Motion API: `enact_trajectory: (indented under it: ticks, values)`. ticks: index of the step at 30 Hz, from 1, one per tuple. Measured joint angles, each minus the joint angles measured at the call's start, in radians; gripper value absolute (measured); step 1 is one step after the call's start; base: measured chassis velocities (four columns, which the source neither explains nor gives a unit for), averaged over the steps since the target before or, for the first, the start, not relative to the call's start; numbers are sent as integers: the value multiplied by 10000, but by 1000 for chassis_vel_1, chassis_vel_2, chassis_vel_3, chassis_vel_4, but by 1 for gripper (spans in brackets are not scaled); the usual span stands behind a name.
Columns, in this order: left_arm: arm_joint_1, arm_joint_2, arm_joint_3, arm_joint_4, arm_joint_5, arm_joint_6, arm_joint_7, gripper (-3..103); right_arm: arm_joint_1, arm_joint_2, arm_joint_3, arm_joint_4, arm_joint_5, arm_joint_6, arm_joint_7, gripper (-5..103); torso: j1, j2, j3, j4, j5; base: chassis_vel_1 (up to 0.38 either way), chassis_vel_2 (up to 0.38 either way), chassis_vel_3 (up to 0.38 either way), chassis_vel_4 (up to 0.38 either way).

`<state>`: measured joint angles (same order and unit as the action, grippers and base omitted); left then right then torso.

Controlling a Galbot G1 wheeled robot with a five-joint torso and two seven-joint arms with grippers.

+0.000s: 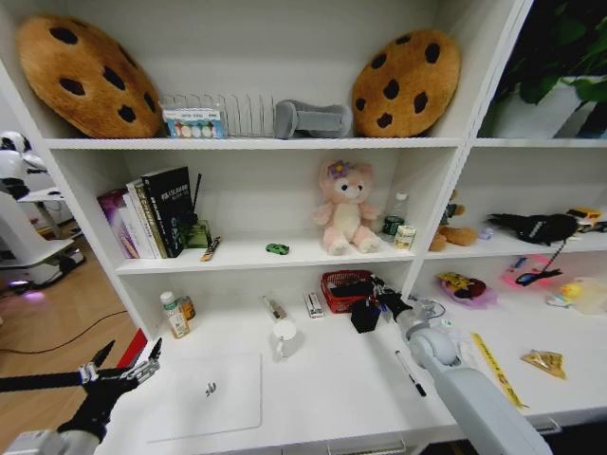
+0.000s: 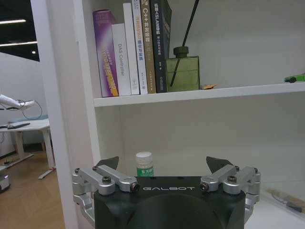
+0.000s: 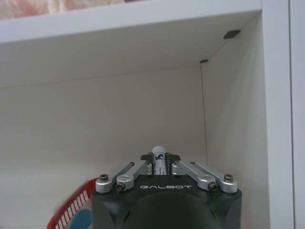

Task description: Organize the objects on the table.

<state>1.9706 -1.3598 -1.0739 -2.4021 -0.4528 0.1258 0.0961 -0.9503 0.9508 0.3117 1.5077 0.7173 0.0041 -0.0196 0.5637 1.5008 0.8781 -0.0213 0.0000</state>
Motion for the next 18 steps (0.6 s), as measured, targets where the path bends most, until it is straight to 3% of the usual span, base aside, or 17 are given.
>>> enact_trajectory:
  ticks: [18]
  values:
    - [0, 1, 0, 0, 0, 1, 0, 100, 778, 423, -541, -735, -298, 221, 58, 13, 0, 1, 0, 0, 0, 0, 0, 0, 0]
